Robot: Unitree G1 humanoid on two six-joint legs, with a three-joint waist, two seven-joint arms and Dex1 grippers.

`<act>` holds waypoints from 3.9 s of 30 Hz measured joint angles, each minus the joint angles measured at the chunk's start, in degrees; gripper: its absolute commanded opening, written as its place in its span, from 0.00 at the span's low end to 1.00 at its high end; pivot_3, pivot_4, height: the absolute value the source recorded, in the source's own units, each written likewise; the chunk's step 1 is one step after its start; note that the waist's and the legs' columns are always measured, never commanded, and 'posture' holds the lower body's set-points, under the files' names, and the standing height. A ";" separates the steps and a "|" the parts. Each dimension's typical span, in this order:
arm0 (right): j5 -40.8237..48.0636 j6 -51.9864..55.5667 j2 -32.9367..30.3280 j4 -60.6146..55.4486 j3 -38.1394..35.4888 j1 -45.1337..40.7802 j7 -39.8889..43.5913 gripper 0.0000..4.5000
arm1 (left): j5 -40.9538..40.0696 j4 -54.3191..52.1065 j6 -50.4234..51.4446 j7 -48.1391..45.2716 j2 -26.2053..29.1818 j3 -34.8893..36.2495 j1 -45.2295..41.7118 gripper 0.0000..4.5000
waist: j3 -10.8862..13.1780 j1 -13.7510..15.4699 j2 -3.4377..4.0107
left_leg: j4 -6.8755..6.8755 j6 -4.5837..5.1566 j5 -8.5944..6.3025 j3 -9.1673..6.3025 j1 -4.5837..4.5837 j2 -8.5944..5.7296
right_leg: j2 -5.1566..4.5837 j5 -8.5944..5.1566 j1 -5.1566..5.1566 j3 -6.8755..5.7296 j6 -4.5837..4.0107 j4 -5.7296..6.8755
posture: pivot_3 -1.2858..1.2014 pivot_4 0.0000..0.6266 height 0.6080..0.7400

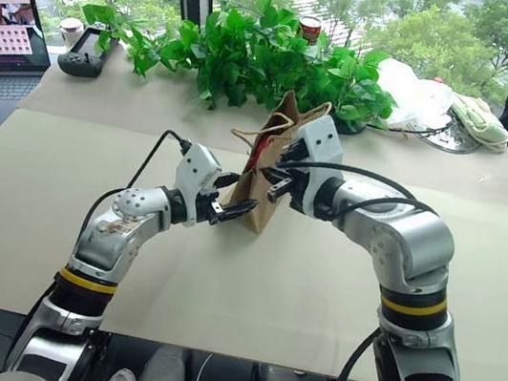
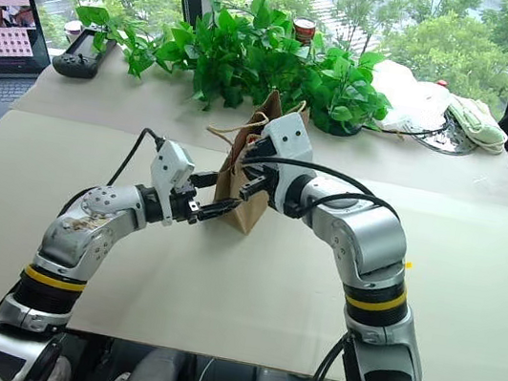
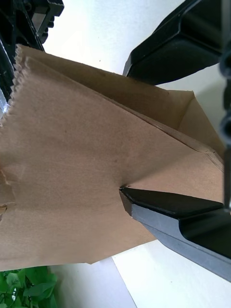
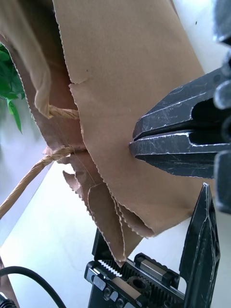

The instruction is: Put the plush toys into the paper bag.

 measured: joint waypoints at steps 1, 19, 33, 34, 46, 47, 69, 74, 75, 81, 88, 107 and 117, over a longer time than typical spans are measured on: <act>0.03 0.42 0.00 -0.12 0.01 0.00 0.01 0.00 | 0.00 0.00 0.00 0.06 0.00 0.00 0.00 0.75 | 0.00 0.00 0.00 | 0.00 0.00 0.00 0.00 0.00 0.00 | 0.00 0.00 0.00 0.00 0.00 0.00 | 0.52 0.24 1.00; 0.19 2.32 2.37 -0.39 0.98 0.00 -0.57 0.00 | -0.12 0.00 0.27 2.40 -0.42 0.89 0.01 0.58 | 0.00 -0.01 0.00 | 0.00 0.00 0.00 0.00 0.00 0.00 | 0.00 0.00 0.00 0.00 0.00 0.00 | 0.52 0.24 1.00; 0.26 3.60 2.46 -1.35 1.46 0.00 -0.83 0.00 | 1.54 2.29 -1.84 3.51 -1.84 0.88 -0.49 0.01 | 0.00 -0.03 0.00 | 0.00 0.00 0.00 0.00 0.00 0.00 | 0.00 0.00 -0.01 -0.01 0.00 0.00 | 0.52 0.24 1.00; 0.27 3.71 2.46 -1.61 1.44 0.00 -0.89 0.00 | 1.91 2.54 -2.27 3.70 -1.95 0.88 -0.52 0.01 | 0.00 -0.04 0.00 | 0.00 0.00 0.00 0.00 0.00 0.00 | 0.00 0.00 0.00 -0.01 0.00 0.00 | 0.52 0.24 1.00; 6.77 5.38 -13.20 -15.80 -6.48 10.33 8.13 0.00 | 2.41 5.12 -4.25 5.21 -4.84 1.39 -1.14 0.01 | 0.00 -0.20 -0.01 | -0.02 0.02 -0.01 -0.19 0.01 -0.08 | 0.02 0.01 0.03 0.01 0.03 -0.05 | 0.52 0.24 1.00; 7.15 5.09 -13.73 -16.23 -6.91 10.62 8.74 0.00 | 2.29 5.48 -4.60 5.23 -5.21 1.39 -1.17 0.01 | 0.00 -0.23 -0.01 | -0.02 0.02 -0.01 -0.29 0.02 -0.12 | 0.04 0.01 0.05 0.01 0.02 -0.05 | 0.52 0.24 1.00; 3.49 -6.50 -32.57 3.57 -18.76 13.11 14.91 0.00 | -6.89 6.33 -12.89 -34.02 15.85 4.12 -2.24 0.01 | 0.02 -0.04 -0.01 | -0.07 0.03 -0.02 -0.64 0.00 -0.40 | 0.00 -0.02 0.07 0.03 0.03 -0.13 | 0.52 0.24 1.00; 3.86 -7.22 -32.95 2.82 -18.70 15.12 16.90 0.00 | -6.35 10.09 -16.70 -40.77 16.73 2.21 -2.31 0.01 | 0.02 0.06 0.00 | -0.03 0.03 -0.02 -0.63 -0.01 -0.41 | -0.02 -0.02 0.10 0.04 0.04 -0.14 | 0.52 0.24 1.00; 4.01 -7.22 -33.62 2.35 -18.70 15.52 17.24 0.00 | -5.86 10.90 -17.65 -41.38 16.57 1.78 -2.29 0.01 | 0.02 0.07 0.00 | -0.03 0.03 -0.02 -0.63 -0.01 -0.41 | -0.02 -0.02 0.10 0.04 0.04 -0.13 | 0.52 0.24 1.00; 4.87 -7.12 -35.09 -0.23 -18.66 17.45 18.84 0.00 | -3.14 16.78 -21.54 -41.71 13.84 0.44 -2.78 0.01 | 0.02 0.17 0.00 | -0.02 0.03 -0.01 -0.65 -0.01 -0.41 | -0.01 -0.02 0.11 0.02 0.05 -0.11 | 0.52 0.24 1.00; 4.89 -7.00 -36.00 -1.60 -18.19 18.04 20.29 0.00 | -1.36 19.36 -23.65 -40.28 12.29 0.22 -4.65 0.01 | 0.02 0.04 0.00 | 0.00 0.03 -0.02 -0.67 -0.01 -0.41 | -0.01 -0.02 0.10 0.03 0.05 -0.09 | 0.52 0.24 1.00; 4.79 -7.09 -36.12 -2.00 -16.89 18.68 22.06 0.00 | -0.52 17.85 -15.89 -39.60 14.42 0.21 -4.96 0.87 | 0.02 0.06 0.00 | 0.02 0.04 -0.01 -0.69 -0.01 -0.41 | 0.00 -0.02 0.10 0.02 0.05 -0.06 | 0.52 0.24 1.00; 4.66 -10.80 -38.61 -1.66 -16.43 19.61 25.55 0.00 | -14.12 3.59 8.60 -37.90 25.99 9.24 -5.48 0.94 | 0.03 0.02 0.01 | 0.01 0.03 -0.01 -0.71 0.03 -0.40 | 0.00 -0.04 0.10 0.02 0.07 -0.05 | 0.52 0.24 1.00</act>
